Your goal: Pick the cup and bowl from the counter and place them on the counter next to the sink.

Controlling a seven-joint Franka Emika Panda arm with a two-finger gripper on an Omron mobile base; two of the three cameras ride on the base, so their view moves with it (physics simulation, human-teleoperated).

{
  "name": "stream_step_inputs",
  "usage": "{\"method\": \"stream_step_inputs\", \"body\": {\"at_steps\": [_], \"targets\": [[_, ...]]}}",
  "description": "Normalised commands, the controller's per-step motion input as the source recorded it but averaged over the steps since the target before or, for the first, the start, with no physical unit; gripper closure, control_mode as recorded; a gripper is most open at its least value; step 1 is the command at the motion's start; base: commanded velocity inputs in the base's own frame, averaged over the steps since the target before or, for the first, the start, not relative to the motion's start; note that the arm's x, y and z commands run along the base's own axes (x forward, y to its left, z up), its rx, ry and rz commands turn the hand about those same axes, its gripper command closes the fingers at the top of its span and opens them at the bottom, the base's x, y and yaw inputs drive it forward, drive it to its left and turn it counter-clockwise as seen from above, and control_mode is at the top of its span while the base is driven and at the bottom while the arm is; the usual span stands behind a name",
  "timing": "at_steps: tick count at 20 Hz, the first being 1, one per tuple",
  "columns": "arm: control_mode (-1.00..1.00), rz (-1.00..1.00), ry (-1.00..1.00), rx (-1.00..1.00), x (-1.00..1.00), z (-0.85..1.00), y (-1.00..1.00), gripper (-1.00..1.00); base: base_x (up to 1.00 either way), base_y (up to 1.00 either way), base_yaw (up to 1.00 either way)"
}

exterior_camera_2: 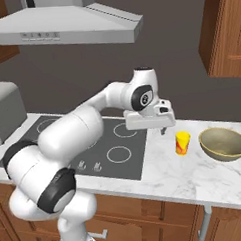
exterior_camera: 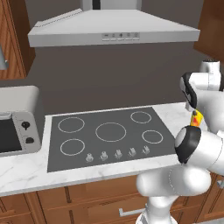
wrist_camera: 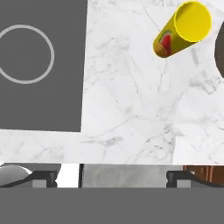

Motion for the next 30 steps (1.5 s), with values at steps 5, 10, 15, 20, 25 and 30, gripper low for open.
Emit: {"method": "stream_step_inputs", "body": {"at_steps": [5,10,15,20,25,30], "targets": [[-1.0,0.06,0.0,0.0,0.49,0.0,-0.22,-1.0,0.0,0.0,0.0],[-1.0,0.06,0.0,0.0,0.58,0.0,-0.25,-1.0,0.0,0.0,0.0],[-1.0,0.01,0.0,0.03,0.7,-0.06,-0.19,-1.0,0.0,0.0,0.0],[-1.0,0.0,0.0,0.11,0.45,-0.03,-0.11,-1.0,0.0,0.0,0.0],[-1.0,0.0,0.02,0.11,0.14,-0.07,-0.22,-1.0,0.0,0.0,0.0],[-1.0,0.0,0.12,0.0,0.0,-0.3,-0.11,-1.0,0.0,0.0,0.0]]}}
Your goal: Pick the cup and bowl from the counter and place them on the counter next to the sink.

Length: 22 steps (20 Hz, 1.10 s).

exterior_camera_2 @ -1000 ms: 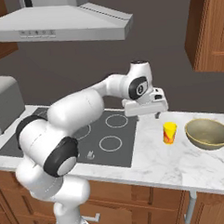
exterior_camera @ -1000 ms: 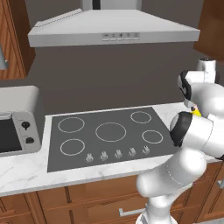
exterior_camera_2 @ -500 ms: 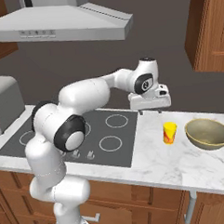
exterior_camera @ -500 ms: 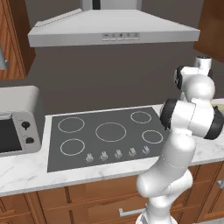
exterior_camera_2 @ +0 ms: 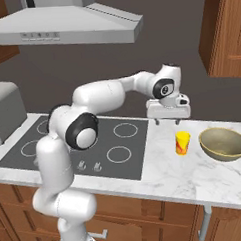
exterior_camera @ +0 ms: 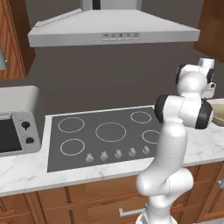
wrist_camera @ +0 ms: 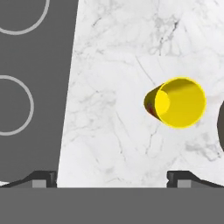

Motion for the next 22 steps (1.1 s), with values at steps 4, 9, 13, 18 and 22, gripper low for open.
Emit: {"method": "stream_step_inputs", "body": {"at_steps": [4,9,13,18,22], "targets": [[-1.0,0.0,0.0,0.01,0.0,-0.27,-0.06,-1.0,0.0,0.0,0.0],[-1.0,0.0,0.0,0.02,0.0,-0.26,-0.03,-1.0,0.0,0.0,0.0],[-1.0,0.0,0.0,0.03,0.0,-0.32,0.0,-1.0,0.0,0.0,0.0],[-1.0,0.0,0.0,0.01,0.01,-0.39,0.0,-1.0,0.0,0.0,0.0],[-1.0,0.0,0.0,0.0,0.21,-0.19,-0.1,-1.0,0.0,0.0,0.0]]}}
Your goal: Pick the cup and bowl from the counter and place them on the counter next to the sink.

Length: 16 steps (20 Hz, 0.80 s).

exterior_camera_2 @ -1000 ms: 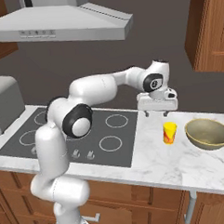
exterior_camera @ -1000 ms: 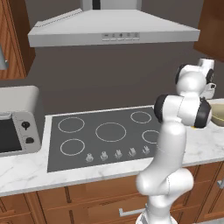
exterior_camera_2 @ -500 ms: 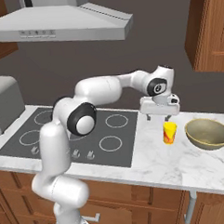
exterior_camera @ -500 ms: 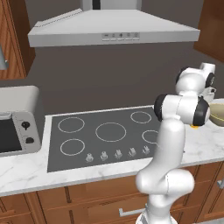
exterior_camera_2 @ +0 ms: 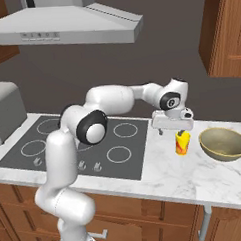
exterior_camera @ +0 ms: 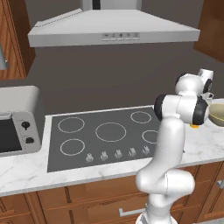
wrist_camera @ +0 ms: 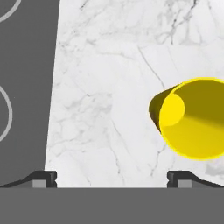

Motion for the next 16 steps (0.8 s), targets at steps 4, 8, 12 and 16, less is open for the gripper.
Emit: {"method": "stream_step_inputs", "body": {"at_steps": [4,8,12,16], "targets": [[-1.0,0.0,0.0,0.0,0.22,0.0,-0.26,-1.0,0.0,0.0,0.0],[-1.0,0.0,0.0,0.0,0.24,0.0,-0.31,-1.0,0.0,0.0,0.0],[-1.0,0.0,0.0,0.0,0.13,0.0,-0.17,-1.0,0.0,0.0,0.0],[-1.0,0.01,0.0,0.0,0.02,0.0,0.0,-1.0,0.0,0.0,0.0]]}}
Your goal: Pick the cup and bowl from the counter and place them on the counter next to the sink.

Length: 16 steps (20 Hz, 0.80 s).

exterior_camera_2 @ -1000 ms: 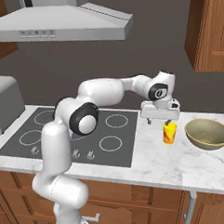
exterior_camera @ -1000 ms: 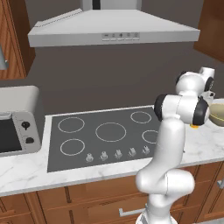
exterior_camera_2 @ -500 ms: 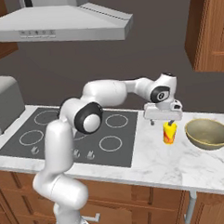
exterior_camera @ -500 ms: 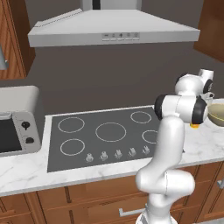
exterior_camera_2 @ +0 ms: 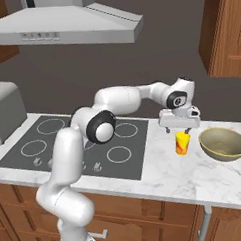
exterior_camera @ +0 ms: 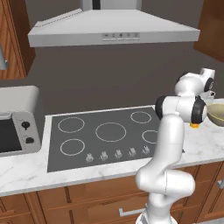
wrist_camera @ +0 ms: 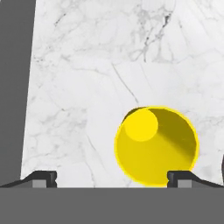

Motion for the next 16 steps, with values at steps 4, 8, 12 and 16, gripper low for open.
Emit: {"method": "stream_step_inputs", "body": {"at_steps": [4,8,12,16], "targets": [[-1.0,0.0,0.0,0.0,0.22,-0.02,0.0,-1.0,0.0,0.0,0.0],[-1.0,0.0,0.0,0.0,0.26,-0.04,0.0,-1.0,0.0,0.0,0.0],[-1.0,0.0,0.02,0.0,0.15,-0.19,0.0,-1.0,0.0,0.0,0.0],[-1.0,0.0,0.04,0.0,0.04,-0.23,0.0,-1.0,0.0,0.0,0.0]]}}
